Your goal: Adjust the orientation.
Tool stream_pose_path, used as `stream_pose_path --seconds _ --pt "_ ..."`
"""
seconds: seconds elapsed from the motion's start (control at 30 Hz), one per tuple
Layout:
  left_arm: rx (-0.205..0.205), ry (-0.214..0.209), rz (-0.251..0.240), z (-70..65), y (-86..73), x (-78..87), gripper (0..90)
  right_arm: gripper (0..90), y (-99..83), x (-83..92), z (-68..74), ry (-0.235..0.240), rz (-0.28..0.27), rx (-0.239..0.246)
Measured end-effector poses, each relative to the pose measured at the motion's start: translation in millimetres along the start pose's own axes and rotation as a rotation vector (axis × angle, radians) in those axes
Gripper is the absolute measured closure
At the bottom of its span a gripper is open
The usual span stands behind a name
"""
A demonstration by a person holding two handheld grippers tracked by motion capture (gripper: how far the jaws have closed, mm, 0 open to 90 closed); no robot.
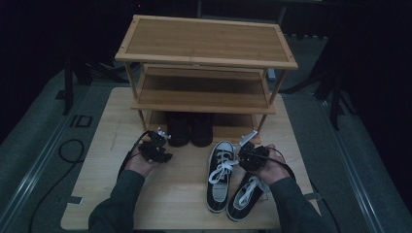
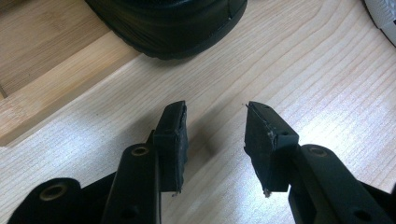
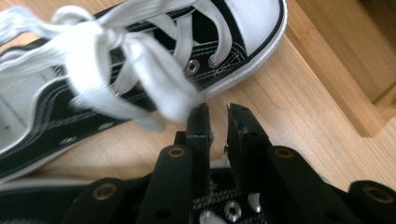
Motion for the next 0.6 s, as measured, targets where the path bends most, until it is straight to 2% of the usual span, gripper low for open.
stream_pose_path --seconds 0.27,0.6 --pt "-0.001 0.001 0.000 0.9 -1.1 0.5 59.1 77.6 -20.9 21.0 3.4 -0.043 -0.023 -0.010" --pt "0.002 0.001 0.006 0.8 -3.1 -1.9 59.1 77.6 -57.5 33.0 -6.2 -0.087 -0.030 -0.083"
Point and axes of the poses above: each handheld gripper's, and its own axes: x roughly backward along the jaws, y roughly out of its top, z roughly to its left, the point moved 2 cm from there along -x, roughly forward along the jaws, and after that the axes turned 6 degrees about x, right-handed, at the moved point
